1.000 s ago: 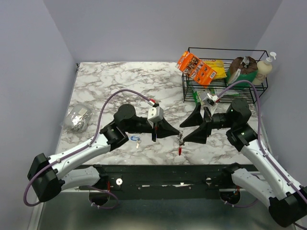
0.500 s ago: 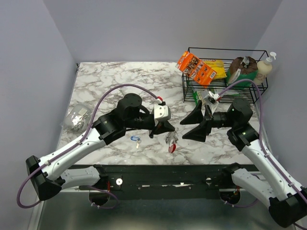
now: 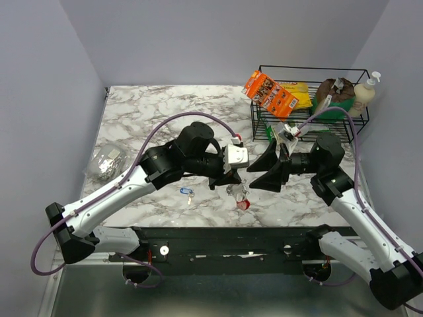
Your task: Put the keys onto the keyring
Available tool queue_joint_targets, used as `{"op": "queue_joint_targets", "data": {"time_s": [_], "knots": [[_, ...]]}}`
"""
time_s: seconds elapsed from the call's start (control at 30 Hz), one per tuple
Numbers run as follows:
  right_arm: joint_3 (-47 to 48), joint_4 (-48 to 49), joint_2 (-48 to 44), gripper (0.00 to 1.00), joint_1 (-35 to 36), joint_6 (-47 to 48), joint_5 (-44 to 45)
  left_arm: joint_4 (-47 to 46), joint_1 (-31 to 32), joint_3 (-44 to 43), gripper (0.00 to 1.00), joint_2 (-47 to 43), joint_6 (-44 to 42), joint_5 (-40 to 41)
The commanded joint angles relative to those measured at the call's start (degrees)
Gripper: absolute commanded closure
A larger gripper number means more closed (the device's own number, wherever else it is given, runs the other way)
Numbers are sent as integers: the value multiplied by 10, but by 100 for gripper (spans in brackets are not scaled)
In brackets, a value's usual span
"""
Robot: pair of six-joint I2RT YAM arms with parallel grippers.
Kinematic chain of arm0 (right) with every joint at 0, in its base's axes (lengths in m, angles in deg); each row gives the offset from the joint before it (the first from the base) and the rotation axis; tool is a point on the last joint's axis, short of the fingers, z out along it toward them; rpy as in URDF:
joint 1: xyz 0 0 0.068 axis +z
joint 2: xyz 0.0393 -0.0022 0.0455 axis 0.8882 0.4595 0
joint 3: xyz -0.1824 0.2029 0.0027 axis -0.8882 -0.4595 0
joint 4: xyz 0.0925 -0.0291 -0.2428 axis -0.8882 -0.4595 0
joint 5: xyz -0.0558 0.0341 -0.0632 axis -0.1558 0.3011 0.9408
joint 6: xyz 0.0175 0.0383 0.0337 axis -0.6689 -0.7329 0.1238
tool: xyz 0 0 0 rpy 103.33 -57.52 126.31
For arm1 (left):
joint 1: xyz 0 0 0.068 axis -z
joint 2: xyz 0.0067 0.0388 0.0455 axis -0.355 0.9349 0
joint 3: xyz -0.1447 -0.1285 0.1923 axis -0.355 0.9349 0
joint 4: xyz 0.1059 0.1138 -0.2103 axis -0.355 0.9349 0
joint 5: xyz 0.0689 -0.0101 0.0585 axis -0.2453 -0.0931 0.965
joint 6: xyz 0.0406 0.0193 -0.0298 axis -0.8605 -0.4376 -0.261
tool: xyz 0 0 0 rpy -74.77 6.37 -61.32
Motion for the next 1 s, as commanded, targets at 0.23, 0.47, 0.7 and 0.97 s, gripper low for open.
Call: {"op": "queue_joint_targets", "data": {"time_s": [0.23,0.47,0.7,0.97], "knots": [[54,-113,42,43,59,69,60,64,9,-70,100,35,-1,12],[51,-129,31,54,61,83,91,85,9,-88,100,56,2,11],[55,-165,16,55,61,102,130,93,8,-90,100,53,-3,10],[65,-190,26,63,61,121,135,90,9,-83,100,52,-3,8]]}}
